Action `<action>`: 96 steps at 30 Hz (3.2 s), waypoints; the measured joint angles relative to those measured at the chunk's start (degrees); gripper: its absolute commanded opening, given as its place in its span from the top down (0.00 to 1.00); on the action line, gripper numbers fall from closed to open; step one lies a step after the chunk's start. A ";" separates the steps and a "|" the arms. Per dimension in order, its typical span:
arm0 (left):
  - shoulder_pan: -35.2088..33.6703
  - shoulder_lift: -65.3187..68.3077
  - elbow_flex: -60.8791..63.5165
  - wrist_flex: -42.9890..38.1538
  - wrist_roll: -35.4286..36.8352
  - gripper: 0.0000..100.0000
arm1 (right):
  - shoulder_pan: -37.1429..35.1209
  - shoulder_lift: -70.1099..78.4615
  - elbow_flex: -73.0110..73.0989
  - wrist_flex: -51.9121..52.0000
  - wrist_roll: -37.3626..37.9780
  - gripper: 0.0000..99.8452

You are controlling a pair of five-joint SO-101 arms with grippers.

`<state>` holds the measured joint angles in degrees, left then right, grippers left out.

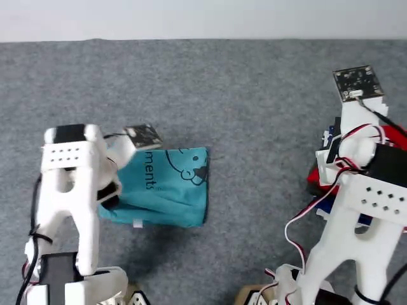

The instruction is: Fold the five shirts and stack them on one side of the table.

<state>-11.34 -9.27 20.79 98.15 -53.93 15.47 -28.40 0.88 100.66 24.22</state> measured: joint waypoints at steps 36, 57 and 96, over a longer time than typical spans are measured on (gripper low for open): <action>0.53 -4.04 -2.37 0.62 2.73 0.81 | -9.05 0.00 0.00 0.00 0.00 0.85; 0.79 -5.36 -0.62 -14.24 21.27 0.90 | -9.32 4.04 0.00 0.00 0.00 0.85; 0.44 38.86 -56.88 0.26 38.42 0.99 | -10.90 4.22 0.09 0.00 0.00 0.85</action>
<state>-10.90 29.58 -36.09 98.42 -15.52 4.57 -24.18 0.97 100.66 24.22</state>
